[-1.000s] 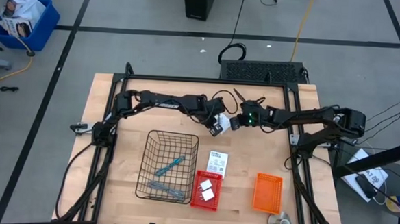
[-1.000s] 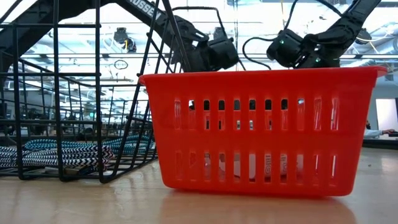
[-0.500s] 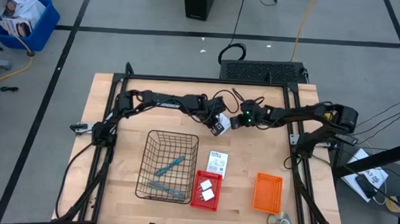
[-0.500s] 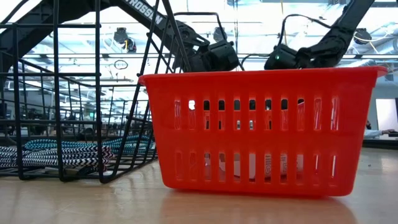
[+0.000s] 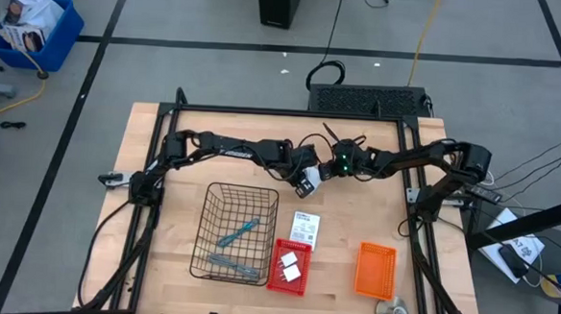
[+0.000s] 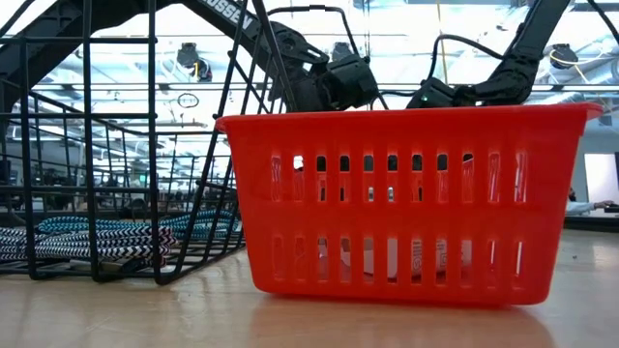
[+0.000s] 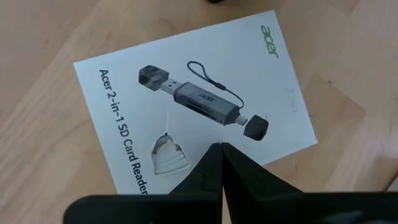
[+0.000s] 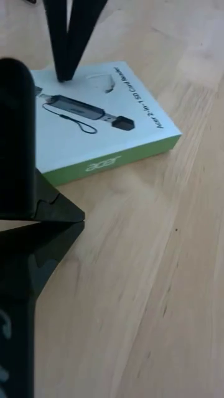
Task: Pick and place items into bin
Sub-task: Put the top card reader box into the orange basket
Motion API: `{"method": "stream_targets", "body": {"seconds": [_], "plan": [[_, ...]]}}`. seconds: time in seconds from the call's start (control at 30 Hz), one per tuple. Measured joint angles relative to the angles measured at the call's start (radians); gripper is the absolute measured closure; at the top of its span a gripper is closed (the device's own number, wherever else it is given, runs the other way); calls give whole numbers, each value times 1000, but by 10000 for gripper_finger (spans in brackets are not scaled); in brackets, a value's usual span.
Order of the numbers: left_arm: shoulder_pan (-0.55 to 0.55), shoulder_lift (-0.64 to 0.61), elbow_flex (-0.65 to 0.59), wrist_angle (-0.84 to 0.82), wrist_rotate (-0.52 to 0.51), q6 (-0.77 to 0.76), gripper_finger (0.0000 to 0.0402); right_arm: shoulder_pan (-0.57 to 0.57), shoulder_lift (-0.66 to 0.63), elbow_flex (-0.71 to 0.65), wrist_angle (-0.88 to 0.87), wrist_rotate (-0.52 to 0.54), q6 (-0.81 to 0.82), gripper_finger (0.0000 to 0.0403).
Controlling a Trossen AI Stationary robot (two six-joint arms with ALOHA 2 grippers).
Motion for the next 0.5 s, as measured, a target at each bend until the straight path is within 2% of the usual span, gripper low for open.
{"method": "stream_targets", "body": {"seconds": [0.27,0.5], "plan": [[-31,-23,-2,-22,-72,6,388,1,3,0,0,-6,-12,403],[-60,-63,-1,-19,-89,10,392,1,4,-2,14,-11,-20,403]]}}
